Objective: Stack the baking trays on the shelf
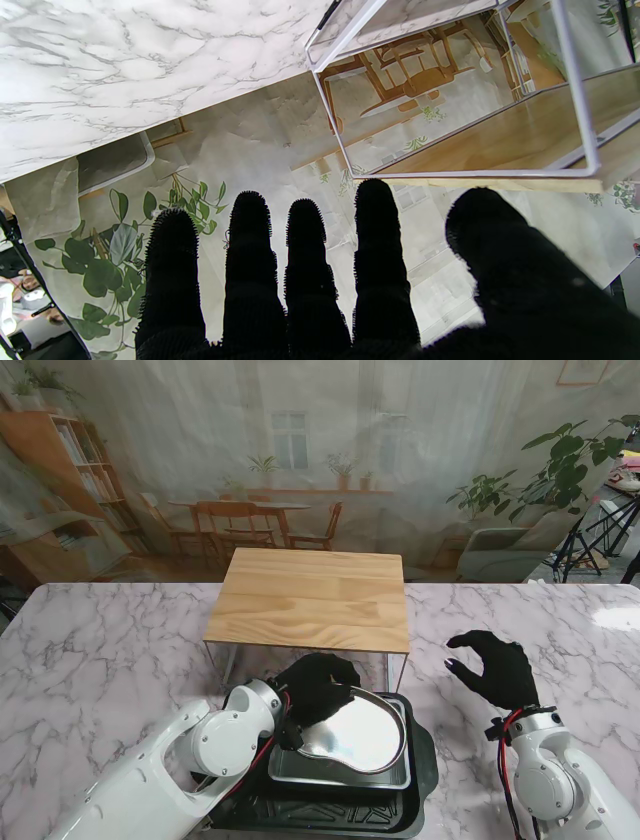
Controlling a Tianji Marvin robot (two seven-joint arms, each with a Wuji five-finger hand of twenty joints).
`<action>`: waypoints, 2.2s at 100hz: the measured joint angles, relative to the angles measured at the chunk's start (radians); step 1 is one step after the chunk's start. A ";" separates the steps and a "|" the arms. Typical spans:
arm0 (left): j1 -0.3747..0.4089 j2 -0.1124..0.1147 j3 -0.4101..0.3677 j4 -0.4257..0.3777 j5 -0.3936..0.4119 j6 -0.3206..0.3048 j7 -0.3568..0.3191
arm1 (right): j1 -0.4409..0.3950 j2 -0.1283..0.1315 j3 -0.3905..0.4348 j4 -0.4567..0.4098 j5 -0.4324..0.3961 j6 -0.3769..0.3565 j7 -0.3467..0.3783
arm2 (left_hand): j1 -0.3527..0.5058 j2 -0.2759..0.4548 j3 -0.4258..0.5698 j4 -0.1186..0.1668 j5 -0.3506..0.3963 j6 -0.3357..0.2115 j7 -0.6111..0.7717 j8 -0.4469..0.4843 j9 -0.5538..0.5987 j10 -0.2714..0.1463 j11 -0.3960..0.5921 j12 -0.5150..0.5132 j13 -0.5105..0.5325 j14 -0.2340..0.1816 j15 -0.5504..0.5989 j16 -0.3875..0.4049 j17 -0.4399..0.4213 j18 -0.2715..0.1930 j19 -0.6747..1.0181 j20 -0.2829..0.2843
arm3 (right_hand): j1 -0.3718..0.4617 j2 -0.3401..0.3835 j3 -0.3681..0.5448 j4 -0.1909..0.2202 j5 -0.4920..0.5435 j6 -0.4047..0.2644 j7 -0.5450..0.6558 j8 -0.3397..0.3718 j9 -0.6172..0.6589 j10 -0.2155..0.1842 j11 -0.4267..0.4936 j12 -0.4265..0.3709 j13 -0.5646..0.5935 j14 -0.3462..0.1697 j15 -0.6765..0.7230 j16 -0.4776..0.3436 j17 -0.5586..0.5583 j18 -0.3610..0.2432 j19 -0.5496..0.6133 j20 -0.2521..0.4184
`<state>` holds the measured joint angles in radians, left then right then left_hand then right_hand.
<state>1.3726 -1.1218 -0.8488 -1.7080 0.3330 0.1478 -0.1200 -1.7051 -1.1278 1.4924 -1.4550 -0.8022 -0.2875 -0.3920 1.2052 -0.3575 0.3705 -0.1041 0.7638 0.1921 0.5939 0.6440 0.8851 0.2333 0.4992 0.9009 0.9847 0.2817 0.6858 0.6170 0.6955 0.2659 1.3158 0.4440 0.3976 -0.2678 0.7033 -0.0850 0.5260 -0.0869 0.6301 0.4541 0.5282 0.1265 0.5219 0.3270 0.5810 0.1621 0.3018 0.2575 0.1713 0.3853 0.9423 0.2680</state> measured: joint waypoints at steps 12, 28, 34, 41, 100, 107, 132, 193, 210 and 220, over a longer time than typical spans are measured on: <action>-0.009 -0.009 0.010 0.021 -0.009 0.006 0.018 | 0.001 0.000 0.000 0.001 0.000 0.000 0.000 | 0.000 0.000 0.000 0.000 0.000 0.000 0.000 0.000 -0.015 0.000 0.002 0.000 -0.006 0.000 0.000 -0.002 -0.006 0.000 0.000 0.000 | 0.000 0.000 0.000 0.000 0.000 0.000 0.000 0.000 0.000 0.000 0.000 0.000 0.000 0.000 0.000 0.000 0.000 0.000 0.000 0.000; -0.022 -0.016 0.026 0.047 -0.007 0.005 0.037 | 0.003 0.000 0.000 0.005 0.000 -0.004 0.000 | 0.000 0.000 0.000 0.000 0.000 0.000 0.000 0.000 -0.026 -0.010 0.002 0.000 -0.020 0.001 0.000 -0.011 -0.018 0.000 0.000 0.000 | 0.000 0.000 0.000 0.000 0.000 0.000 0.000 0.000 0.000 0.000 0.000 0.000 0.000 0.000 0.000 0.000 0.000 0.000 0.000 0.000; -0.025 -0.019 0.032 0.057 -0.002 0.003 0.049 | 0.003 0.000 0.000 0.006 0.000 -0.005 0.000 | 0.000 0.000 0.000 0.000 0.000 0.000 0.000 0.000 -0.038 -0.014 0.002 -0.001 -0.024 0.002 0.000 -0.012 -0.026 0.000 -0.001 0.000 | 0.000 0.000 0.000 0.000 0.000 0.000 0.000 0.000 0.000 0.000 0.000 0.000 0.000 0.000 0.000 0.000 0.000 0.000 0.000 0.000; -0.030 -0.023 0.038 0.071 0.006 0.002 0.061 | 0.003 0.000 0.000 0.006 0.000 -0.005 0.000 | 0.000 0.000 0.000 0.000 -0.001 0.000 0.000 0.000 -0.039 -0.014 0.002 -0.002 -0.033 0.002 0.000 -0.013 -0.034 0.000 -0.002 -0.003 | 0.000 0.000 0.000 0.000 0.000 0.000 0.000 0.000 0.000 0.000 0.000 0.000 0.000 0.000 0.000 0.000 0.000 0.000 0.000 0.000; -0.036 -0.017 0.051 0.111 -0.016 -0.022 0.008 | 0.005 0.001 0.002 0.010 -0.006 -0.009 0.003 | 0.027 0.128 -0.052 0.036 -0.142 -0.003 -0.125 -0.111 -0.217 -0.021 -0.136 -0.088 -0.248 0.005 -0.073 -0.024 -0.237 -0.034 -0.171 -0.004 | 0.000 0.000 0.000 0.000 0.000 0.000 0.000 0.000 0.000 0.000 0.000 0.000 0.000 0.000 0.000 0.000 0.000 0.000 -0.001 0.000; -0.035 -0.012 0.050 0.106 -0.020 -0.024 -0.013 | 0.005 0.002 0.002 0.011 -0.007 -0.010 0.004 | 0.039 0.158 -0.093 0.055 -0.189 -0.003 -0.190 -0.122 -0.300 -0.009 -0.132 -0.166 -0.293 0.009 -0.073 -0.018 -0.275 -0.034 -0.194 0.003 | 0.000 0.000 0.000 0.000 0.000 0.000 0.000 0.000 0.000 0.000 0.000 0.000 0.000 0.000 0.000 0.000 -0.001 0.000 -0.002 0.000; 0.000 0.004 0.005 0.061 -0.042 -0.033 -0.081 | 0.004 0.002 0.003 0.011 -0.007 -0.011 0.004 | -0.028 0.219 -0.264 0.116 -0.264 0.002 -0.313 -0.171 -0.452 0.007 -0.155 -0.457 -0.467 0.063 -0.165 -0.036 -0.431 0.001 -0.301 0.027 | 0.000 0.000 0.000 0.000 0.000 0.000 0.000 0.000 0.000 0.000 0.000 0.000 0.000 0.000 0.000 0.000 -0.001 0.000 -0.002 0.000; 0.075 0.044 -0.088 -0.052 -0.023 -0.057 -0.158 | 0.004 0.002 0.007 0.011 -0.006 -0.013 0.000 | -0.091 0.257 -0.352 0.116 -0.264 0.021 -0.367 -0.195 -0.472 0.013 -0.199 -0.490 -0.547 0.093 -0.260 -0.088 -0.559 0.052 -0.412 0.015 | 0.000 0.000 0.000 0.000 0.000 0.000 0.000 0.000 0.000 0.000 0.000 0.000 0.000 0.000 0.000 0.000 -0.001 0.000 -0.002 0.000; 0.083 0.046 -0.097 -0.056 -0.011 -0.056 -0.163 | 0.004 0.002 0.007 0.011 -0.006 -0.013 -0.001 | -0.091 0.267 -0.352 0.116 -0.264 0.024 -0.367 -0.195 -0.472 0.014 -0.199 -0.490 -0.560 0.104 -0.260 -0.088 -0.578 0.048 -0.417 0.013 | 0.000 0.000 0.000 0.000 -0.001 0.000 0.000 0.000 0.000 0.000 0.000 0.000 0.000 0.000 0.000 0.000 -0.001 0.000 -0.002 0.000; 0.088 0.047 -0.103 -0.060 -0.011 -0.057 -0.163 | 0.004 0.002 0.007 0.011 -0.006 -0.013 -0.001 | -0.091 0.275 -0.352 0.116 -0.264 0.024 -0.367 -0.195 -0.461 0.015 -0.200 -0.490 -0.571 0.104 -0.260 -0.088 -0.582 0.048 -0.417 0.013 | 0.000 0.000 0.000 0.000 -0.001 0.000 0.000 0.000 0.000 0.000 0.000 0.000 0.000 0.000 0.000 0.000 -0.001 0.000 -0.004 0.000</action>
<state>1.4606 -1.0750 -0.9517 -1.7678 0.3221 0.0907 -0.2832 -1.7015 -1.1262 1.4997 -1.4442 -0.8086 -0.3010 -0.3932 1.1144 -0.0824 0.0185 0.0118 0.5002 0.2161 0.2268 0.4487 0.4241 0.2480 0.2992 0.4113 0.4139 0.3860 0.4255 0.5292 0.1130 0.3139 0.8983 0.4575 0.3976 -0.2678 0.7033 -0.0850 0.5255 -0.0868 0.6301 0.4541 0.5279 0.1265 0.5219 0.3270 0.5810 0.1621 0.3018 0.2575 0.1703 0.3853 0.9383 0.2680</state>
